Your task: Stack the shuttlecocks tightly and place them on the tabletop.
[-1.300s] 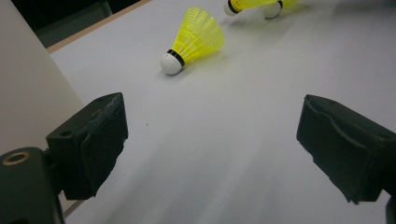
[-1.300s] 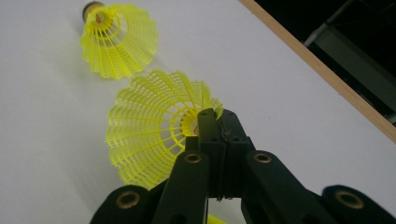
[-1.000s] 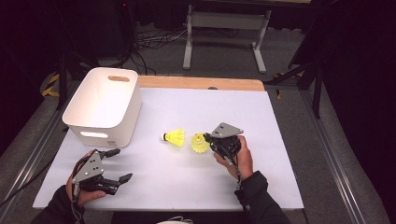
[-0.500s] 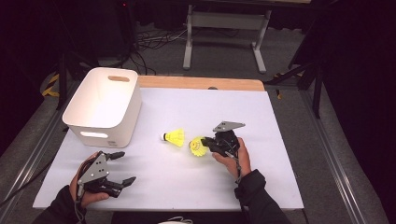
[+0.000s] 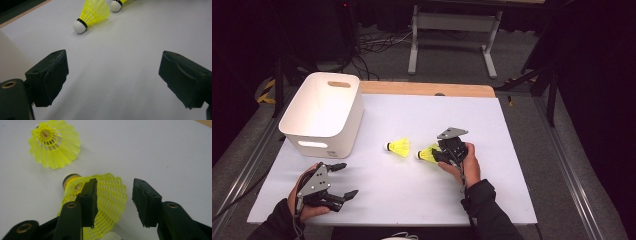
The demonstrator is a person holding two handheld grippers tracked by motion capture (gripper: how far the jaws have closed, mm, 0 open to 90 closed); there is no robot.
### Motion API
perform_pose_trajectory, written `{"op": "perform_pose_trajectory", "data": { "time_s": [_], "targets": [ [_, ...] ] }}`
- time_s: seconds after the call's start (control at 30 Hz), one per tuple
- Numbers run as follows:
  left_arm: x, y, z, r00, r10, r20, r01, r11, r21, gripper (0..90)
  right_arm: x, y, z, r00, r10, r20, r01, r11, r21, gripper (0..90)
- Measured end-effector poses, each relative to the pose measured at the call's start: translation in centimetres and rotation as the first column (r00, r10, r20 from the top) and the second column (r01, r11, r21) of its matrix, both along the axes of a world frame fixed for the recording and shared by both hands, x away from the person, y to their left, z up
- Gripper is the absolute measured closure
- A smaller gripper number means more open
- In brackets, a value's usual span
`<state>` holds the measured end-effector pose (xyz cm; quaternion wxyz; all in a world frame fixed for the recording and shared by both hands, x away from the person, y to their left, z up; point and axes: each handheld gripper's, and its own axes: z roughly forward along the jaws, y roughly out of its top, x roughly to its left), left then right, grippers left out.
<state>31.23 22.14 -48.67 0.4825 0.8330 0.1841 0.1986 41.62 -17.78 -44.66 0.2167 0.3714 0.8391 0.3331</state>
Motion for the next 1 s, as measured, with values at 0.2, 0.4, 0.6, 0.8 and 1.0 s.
{"op": "perform_pose_trajectory", "data": {
  "time_s": [0.2,0.4,0.6,0.8,1.0],
  "targets": [
    [0.1,0.0,-0.2,1.0,0.001,-0.008,-0.001,1.0,0.002,10.0,0.0,-0.1,0.1,0.9999,-0.014,-0.001,0.014,0.999,-0.045,47.9],
    [0.1,0.0,-0.2,1.0,0.002,-0.008,-0.002,1.0,0.008,9.9,-0.2,-0.6,0.4,0.9999,-0.006,-0.013,0.005,0.999,-0.035,46.2],
    [0.1,0.0,-0.2,1.0,-0.002,-0.008,0.002,0.9999,0.012,9.9,-0.5,-1.7,0.9,0.9999,-0.004,-0.014,0.004,1.0,-0.018,45.8],
    [0.1,-0.1,-0.2,0.9999,-0.003,-0.011,0.004,0.9999,0.01,10.0,-0.8,-2.0,1.3,0.9998,0.017,-0.007,-0.017,1.0,-0.006,46.2],
    [0.2,-0.2,-0.3,0.9999,-0.008,-0.012,0.008,0.9999,0.011,10.2,-0.7,-2.4,1.4,0.9999,0.006,-0.013,-0.006,1.0,0.001,49.8]
  ]
}}
